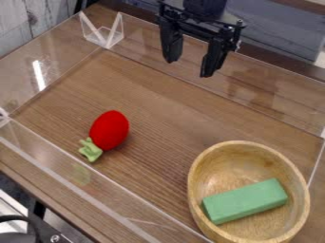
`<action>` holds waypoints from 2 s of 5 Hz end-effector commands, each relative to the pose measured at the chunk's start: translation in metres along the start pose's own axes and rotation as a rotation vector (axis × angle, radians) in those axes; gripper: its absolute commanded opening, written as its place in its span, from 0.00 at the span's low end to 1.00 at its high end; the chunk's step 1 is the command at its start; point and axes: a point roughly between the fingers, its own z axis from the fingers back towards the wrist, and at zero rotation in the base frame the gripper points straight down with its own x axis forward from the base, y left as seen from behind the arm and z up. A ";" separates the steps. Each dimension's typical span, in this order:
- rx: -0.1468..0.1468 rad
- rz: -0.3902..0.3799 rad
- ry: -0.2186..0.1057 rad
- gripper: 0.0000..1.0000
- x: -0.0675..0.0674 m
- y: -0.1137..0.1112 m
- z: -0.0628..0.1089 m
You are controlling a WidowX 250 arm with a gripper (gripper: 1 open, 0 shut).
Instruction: Move the red object to the right side of the table
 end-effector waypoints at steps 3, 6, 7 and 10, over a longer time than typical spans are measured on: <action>0.026 0.034 0.017 1.00 -0.046 0.052 -0.034; 0.046 0.080 -0.024 1.00 -0.072 0.094 -0.060; 0.044 0.090 -0.020 1.00 -0.070 0.096 -0.071; 0.036 0.126 -0.025 1.00 -0.065 0.100 -0.096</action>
